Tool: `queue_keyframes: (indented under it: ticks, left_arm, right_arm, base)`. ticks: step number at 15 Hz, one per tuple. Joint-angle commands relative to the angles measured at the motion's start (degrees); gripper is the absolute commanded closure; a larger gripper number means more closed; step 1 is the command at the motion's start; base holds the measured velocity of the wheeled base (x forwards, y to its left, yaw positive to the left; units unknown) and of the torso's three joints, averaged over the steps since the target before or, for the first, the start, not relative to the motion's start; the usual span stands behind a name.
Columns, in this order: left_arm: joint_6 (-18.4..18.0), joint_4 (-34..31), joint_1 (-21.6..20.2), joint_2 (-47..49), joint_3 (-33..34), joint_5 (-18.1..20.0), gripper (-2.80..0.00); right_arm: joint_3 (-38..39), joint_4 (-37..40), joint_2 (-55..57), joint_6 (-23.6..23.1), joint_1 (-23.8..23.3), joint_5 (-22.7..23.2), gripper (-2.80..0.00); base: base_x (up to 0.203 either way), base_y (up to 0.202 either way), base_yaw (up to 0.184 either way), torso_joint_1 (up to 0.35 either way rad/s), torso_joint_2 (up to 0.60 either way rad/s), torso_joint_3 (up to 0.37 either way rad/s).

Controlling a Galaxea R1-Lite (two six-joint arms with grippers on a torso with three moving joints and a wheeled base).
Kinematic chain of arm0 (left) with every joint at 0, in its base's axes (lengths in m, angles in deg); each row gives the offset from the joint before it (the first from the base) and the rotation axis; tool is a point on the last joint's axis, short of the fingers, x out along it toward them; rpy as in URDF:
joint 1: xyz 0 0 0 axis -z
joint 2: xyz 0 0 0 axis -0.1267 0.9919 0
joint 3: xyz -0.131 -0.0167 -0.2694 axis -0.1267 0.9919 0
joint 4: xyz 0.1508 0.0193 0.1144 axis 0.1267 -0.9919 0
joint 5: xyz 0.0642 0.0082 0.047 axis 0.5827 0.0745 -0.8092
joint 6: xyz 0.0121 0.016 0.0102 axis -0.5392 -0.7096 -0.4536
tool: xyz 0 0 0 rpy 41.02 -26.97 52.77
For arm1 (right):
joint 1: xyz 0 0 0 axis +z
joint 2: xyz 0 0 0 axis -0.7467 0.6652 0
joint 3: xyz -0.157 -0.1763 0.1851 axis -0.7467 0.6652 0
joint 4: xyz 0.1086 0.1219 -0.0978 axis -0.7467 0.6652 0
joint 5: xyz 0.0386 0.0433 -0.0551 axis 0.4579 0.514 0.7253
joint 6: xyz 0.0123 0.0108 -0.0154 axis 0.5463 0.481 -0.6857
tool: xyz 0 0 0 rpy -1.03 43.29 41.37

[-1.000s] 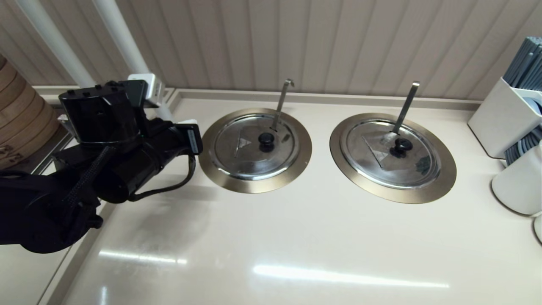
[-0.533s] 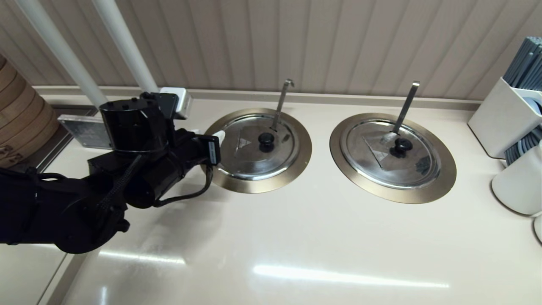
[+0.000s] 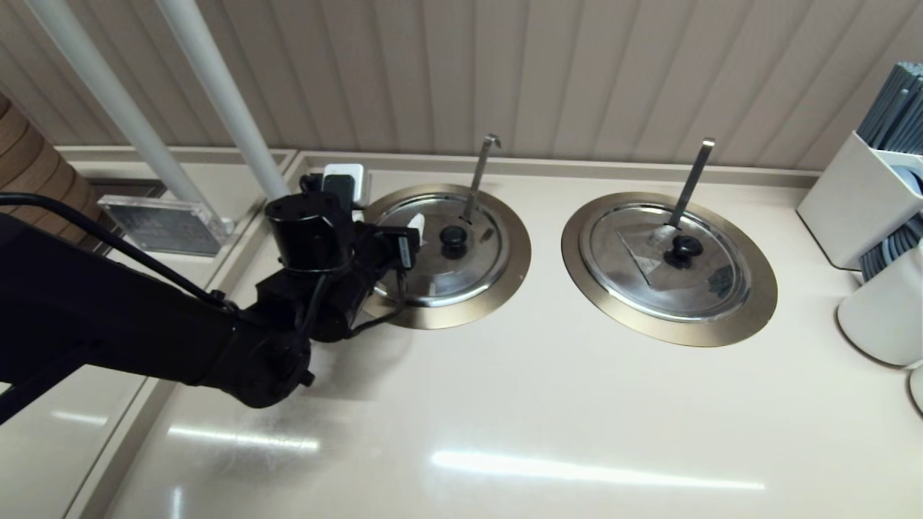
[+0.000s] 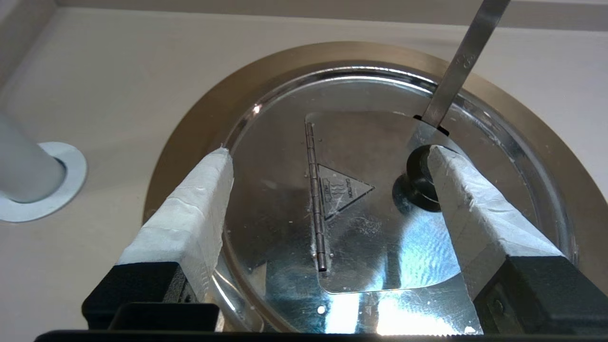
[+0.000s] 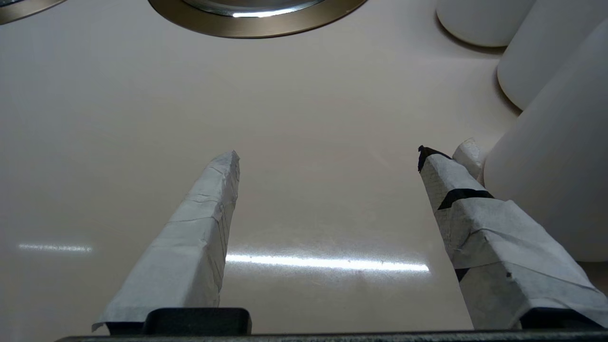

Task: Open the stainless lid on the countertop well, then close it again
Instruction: Open the lid

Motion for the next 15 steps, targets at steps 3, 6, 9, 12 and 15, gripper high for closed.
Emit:
queue_keyframes:
  ticks: [3,6,9,12,15]
  left_arm:
    - [0.17,0.71,2.79,5.68,-1.63,-0.24,-2.8]
    - [-0.11,2.81,4.13,8.4,-4.59,-1.01,-2.8]
    - [-0.6,3.42,5.4,11.89,-9.16,-1.83,-2.8]
    - [-1.04,3.46,6.67,14.23,-10.51,-1.83,-2.8]
    - [-2.6,5.16,6.7,17.33,-11.9,-1.91,-2.8]
  right_arm:
    - [0.35,-0.05,0.09,0.0,0.01,-0.01,-2.8]
    - [0.35,-0.05,0.09,0.0,0.01,-0.01,-2.8]
    - [0.35,-0.05,0.09,0.0,0.01,-0.01,-2.8]
    - [0.36,-0.05,0.09,0.0,0.01,-0.01,-2.8]
    - [0.35,-0.05,0.09,0.0,0.01,-0.01,-2.8]
  base:
    - [0.0,0.0,0.0,0.0,0.0,0.0]
    - [0.0,0.0,0.0,0.0,0.0,0.0]
    - [0.0,0.0,0.0,0.0,0.0,0.0]
    - [0.0,0.0,0.0,0.0,0.0,0.0]
    - [0.0,0.0,0.0,0.0,0.0,0.0]
